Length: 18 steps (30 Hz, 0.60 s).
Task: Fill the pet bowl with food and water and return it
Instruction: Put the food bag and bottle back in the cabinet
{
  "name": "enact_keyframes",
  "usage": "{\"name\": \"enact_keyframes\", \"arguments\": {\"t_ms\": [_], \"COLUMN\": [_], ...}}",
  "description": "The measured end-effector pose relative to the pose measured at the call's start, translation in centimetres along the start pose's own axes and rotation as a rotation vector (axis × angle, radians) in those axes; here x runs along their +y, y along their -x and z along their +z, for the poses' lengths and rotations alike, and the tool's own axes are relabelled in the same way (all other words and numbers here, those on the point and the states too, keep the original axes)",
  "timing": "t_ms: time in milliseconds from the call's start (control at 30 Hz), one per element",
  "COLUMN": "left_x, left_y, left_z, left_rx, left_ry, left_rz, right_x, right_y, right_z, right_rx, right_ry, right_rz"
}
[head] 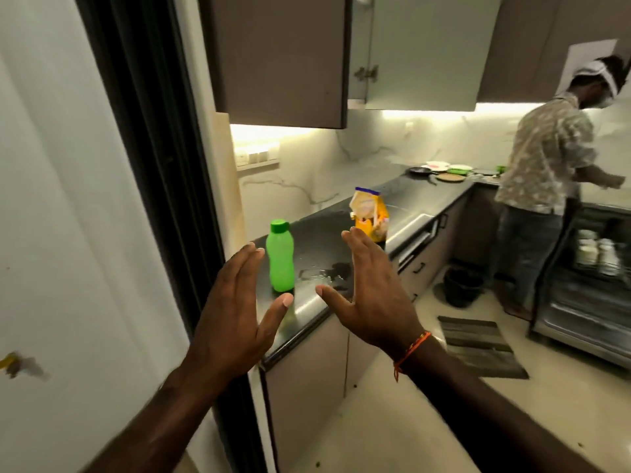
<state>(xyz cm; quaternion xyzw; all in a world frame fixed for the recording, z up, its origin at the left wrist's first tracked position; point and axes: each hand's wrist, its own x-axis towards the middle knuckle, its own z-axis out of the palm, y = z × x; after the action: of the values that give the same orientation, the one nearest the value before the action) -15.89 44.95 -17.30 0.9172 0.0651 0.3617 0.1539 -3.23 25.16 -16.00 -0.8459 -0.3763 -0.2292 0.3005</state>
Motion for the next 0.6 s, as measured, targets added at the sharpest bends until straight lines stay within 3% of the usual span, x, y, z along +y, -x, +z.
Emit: {"name": "enact_keyframes", "arguments": {"t_ms": [233,600], "left_x": [0.7,-0.8], "left_y": [-4.3,-9.2], "left_z": [4.6,9.2], "left_rx": [-0.11,-0.187], "left_ry": [0.043,0.04], "left_rz": [0.142,0.157], "right_x": [4.4,7.7], "right_y": [1.1,0.2], "right_z": [-1.1,-0.2], "right_rx": [0.065,0.1], "right_ry": [0.095,0.142], "right_rz": [0.185,0.352]}}
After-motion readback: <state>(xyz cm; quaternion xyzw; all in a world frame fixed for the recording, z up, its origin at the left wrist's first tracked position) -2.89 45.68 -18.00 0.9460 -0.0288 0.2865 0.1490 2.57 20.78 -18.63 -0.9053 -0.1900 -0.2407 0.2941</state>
